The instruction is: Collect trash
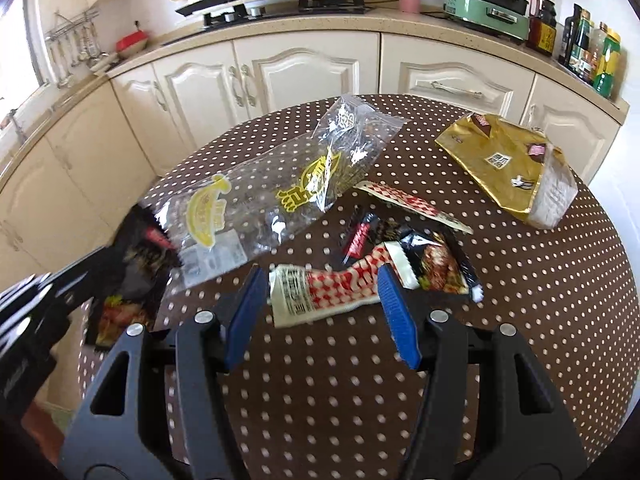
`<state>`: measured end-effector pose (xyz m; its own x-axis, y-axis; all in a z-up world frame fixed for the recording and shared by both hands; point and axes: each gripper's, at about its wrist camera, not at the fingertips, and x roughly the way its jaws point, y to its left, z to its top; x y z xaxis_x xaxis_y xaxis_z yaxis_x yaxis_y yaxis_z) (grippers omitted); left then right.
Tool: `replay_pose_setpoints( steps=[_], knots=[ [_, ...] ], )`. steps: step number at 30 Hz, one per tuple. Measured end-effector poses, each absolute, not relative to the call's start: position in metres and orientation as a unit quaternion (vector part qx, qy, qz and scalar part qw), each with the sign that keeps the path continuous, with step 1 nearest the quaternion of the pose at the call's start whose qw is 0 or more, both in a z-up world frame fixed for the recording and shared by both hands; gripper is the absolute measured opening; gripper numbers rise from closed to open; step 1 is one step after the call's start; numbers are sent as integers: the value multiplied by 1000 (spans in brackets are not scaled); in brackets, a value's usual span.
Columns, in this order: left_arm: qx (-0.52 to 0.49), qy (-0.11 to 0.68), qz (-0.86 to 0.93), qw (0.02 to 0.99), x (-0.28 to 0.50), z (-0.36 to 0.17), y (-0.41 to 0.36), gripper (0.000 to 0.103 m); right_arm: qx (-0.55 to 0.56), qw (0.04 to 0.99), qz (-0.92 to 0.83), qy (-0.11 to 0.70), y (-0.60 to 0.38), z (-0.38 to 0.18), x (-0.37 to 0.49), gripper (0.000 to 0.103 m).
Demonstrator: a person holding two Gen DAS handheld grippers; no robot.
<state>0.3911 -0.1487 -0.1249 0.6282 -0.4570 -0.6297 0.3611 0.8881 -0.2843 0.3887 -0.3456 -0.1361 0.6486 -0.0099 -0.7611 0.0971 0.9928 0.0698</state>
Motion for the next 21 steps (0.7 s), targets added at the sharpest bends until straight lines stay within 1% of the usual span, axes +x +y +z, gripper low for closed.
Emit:
replay_pose_setpoints(
  steps=[3,7,9,10,11,12,14,16,19,21],
  knots=[
    [-71,368,-229,898,392,-127,-144,0,35,903,-62,423,-343,-145,400,66],
    [-74,370,-235,896,388,-129,-140,0,2,902,-70,426,-339,-152,399,65],
    [-75,371,-238,894,387,-129,-140,0,-2,901,-66,428,-341,-153,395,58],
    [-77,371,-240,894,386,-129,-139,0,-3,902,-59,428,-342,-154,392,52],
    [-78,371,-242,893,385,-130,-139,0,-4,903,-57,427,-342,-154,388,44],
    [-79,372,-244,892,383,-130,-138,0,-4,903,-53,426,-342,-154,384,38],
    [-85,375,-250,889,380,-131,-135,0,-1,904,-44,425,-343,-154,376,20],
    [-88,376,-252,887,376,-131,-133,0,6,906,-39,421,-345,-152,370,6],
    [-91,377,-254,886,367,-133,-131,0,25,909,-35,415,-353,-151,361,1],
    [-94,377,-252,886,363,-132,-129,0,32,912,-34,408,-357,-148,353,1]
  ],
)
